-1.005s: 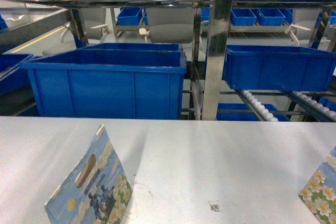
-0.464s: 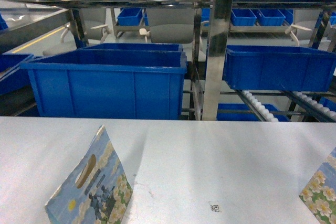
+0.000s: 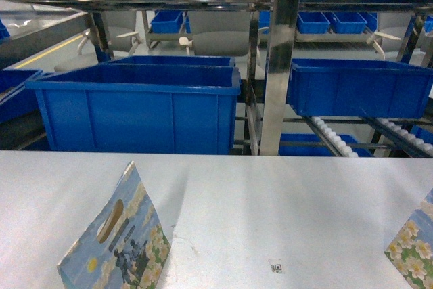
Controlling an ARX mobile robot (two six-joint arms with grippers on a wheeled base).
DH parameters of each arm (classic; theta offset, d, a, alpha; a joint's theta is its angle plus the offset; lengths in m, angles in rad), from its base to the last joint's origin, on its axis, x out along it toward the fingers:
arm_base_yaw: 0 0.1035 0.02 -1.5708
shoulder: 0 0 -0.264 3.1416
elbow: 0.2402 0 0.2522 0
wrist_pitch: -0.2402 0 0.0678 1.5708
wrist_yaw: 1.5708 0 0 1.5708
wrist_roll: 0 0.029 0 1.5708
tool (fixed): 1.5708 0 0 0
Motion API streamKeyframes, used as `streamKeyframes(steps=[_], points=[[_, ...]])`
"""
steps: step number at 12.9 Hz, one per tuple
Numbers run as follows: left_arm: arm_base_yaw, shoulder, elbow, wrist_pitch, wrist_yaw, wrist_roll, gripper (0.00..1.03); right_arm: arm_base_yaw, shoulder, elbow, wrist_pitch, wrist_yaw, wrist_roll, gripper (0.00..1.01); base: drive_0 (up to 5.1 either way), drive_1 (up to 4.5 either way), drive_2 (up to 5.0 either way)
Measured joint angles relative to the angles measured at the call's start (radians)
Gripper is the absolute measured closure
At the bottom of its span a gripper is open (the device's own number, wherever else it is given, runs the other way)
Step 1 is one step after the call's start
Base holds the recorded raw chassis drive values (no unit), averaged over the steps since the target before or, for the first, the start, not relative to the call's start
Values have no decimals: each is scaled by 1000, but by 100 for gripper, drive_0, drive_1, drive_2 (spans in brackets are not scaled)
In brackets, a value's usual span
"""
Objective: Move flower gift bag to table near conveyor
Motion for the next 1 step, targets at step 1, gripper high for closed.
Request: streamKeyframes(steps=[1], points=[[0,0,0,0,0,0,9,0,0,0,0,0,0,6,0,0,0]])
